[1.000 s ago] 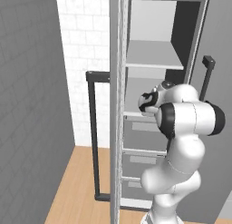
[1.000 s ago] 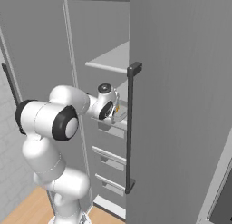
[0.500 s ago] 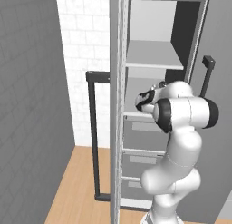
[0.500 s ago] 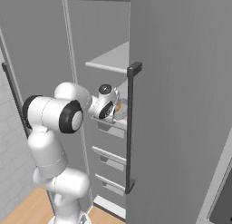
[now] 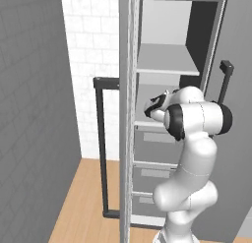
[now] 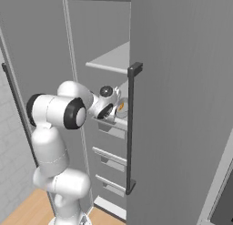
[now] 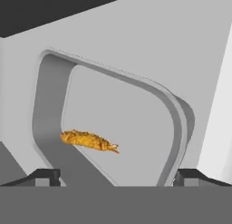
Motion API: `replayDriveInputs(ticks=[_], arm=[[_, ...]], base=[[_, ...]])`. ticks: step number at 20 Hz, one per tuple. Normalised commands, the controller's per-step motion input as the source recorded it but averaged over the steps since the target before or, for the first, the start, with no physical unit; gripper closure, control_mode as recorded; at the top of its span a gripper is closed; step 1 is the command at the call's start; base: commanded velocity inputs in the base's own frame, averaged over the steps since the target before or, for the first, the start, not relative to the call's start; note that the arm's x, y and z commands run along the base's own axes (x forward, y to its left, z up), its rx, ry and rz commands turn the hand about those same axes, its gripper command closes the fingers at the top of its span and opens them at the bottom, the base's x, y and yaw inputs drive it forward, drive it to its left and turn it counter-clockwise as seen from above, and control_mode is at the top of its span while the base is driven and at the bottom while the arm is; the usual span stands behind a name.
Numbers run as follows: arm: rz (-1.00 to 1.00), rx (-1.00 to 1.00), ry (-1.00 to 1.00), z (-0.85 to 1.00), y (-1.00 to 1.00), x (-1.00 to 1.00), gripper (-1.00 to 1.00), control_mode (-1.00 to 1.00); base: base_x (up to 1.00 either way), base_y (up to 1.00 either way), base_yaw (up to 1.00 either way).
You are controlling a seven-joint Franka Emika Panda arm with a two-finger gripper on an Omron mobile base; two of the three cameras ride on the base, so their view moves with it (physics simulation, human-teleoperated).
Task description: Take the meat container that has the shrimp and place it on the second highest rack of the freezer. Then take the vegetable container that has the bell pepper and garlic and place it on the highest rack of the freezer.
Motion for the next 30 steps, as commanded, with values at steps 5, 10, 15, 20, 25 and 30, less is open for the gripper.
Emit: replayDriveInputs(ticks=[5,10,15,20,25,30], arm=[[0.00,0.00,-0.10,0.00,0.02,-0.82,-1.00,-1.00],[0.00,0.00,-0.14,0.15,0.26,-0.77,-1.00,-1.00],[0.00,0.00,-0.04,0.72,0.23,-0.65,-1.00,-1.00],[-0.04,-0.07,0.09,0.94,0.05,-0.83,-1.00,-1.00],[-0.06,-0.07,0.36,1.00,0.01,-0.58,-1.00,-1.00],[-0.01,-0.01,0.54,0.99,0.01,-0.46,-1.00,-1.00]], base=[[0.00,0.00,0.00],[0.00,0.00,0.00],[0.00,0.00,0.00],[0.00,0.00,0.00],[0.00,0.00,0.00],[0.00,0.00,0.00]])
